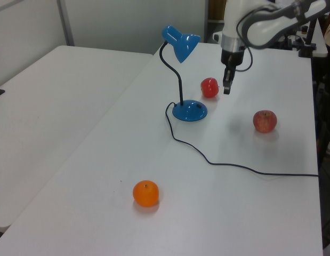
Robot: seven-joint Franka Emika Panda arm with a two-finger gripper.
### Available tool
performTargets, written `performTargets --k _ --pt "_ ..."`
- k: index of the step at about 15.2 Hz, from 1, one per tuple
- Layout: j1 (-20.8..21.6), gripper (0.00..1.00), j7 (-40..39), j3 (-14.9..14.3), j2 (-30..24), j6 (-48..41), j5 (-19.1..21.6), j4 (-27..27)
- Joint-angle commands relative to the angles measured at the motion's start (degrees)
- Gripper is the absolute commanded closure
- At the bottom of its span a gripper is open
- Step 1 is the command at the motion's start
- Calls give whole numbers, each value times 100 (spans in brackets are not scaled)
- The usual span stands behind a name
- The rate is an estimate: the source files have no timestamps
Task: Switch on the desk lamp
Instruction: 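Move the gripper down toward the switch on the blue lamp's base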
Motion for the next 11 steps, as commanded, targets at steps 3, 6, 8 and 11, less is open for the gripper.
performTargets --k 3,6,8,11 --pt "-49 100 -83 -30 524 1328 96 -117" --pt "-41 100 83 -30 787 2005 96 -65" --pt "-41 100 84 -30 946 2383 96 -55" --pt "-32 100 84 -22 1087 2867 96 -38"
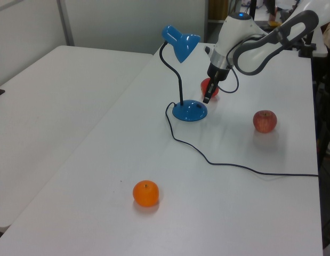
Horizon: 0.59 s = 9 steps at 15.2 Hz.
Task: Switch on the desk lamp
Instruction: 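Move the gripper down toward the switch on the blue lamp's base, then press the switch on the lamp base with the gripper fingertips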
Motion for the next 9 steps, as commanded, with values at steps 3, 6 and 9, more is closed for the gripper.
performTargets --k 3,6,9 --pt "25 100 49 -21 215 500 96 163" --pt "43 100 49 -12 285 526 87 181" --pt "43 100 49 5 303 614 87 181"
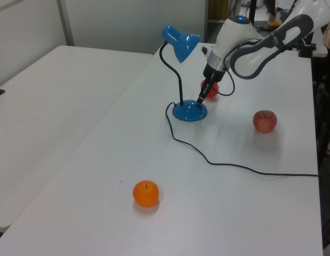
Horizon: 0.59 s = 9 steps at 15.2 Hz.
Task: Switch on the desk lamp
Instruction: 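Press the switch on the lamp base with the gripper fingertips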
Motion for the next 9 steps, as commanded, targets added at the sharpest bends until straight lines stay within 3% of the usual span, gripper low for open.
performTargets --k 1,9 --pt "44 100 49 5 116 205 87 51" --pt "62 100 49 31 151 205 87 130"
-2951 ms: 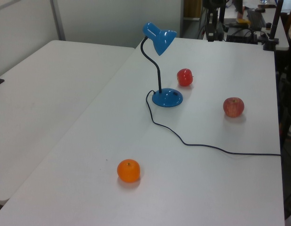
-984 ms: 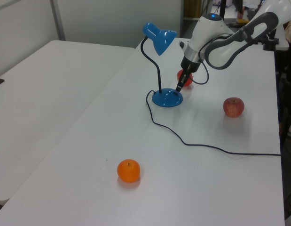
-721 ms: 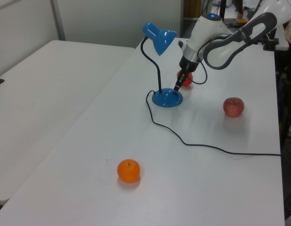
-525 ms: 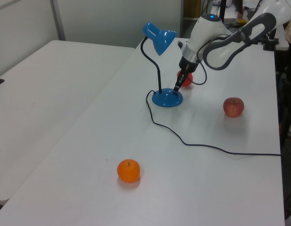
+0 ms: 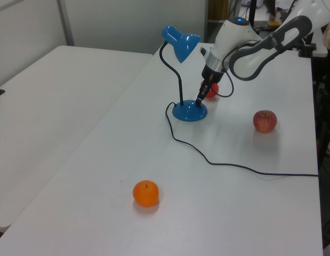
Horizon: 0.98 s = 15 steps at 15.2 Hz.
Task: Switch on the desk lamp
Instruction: 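Press the switch on the lamp base with the gripper fingertips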
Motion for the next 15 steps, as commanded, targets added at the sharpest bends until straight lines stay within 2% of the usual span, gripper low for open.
performTargets --k 1,15 --pt "54 100 49 -3 81 141 87 83" --pt "63 100 31 -3 257 352 -36 83"
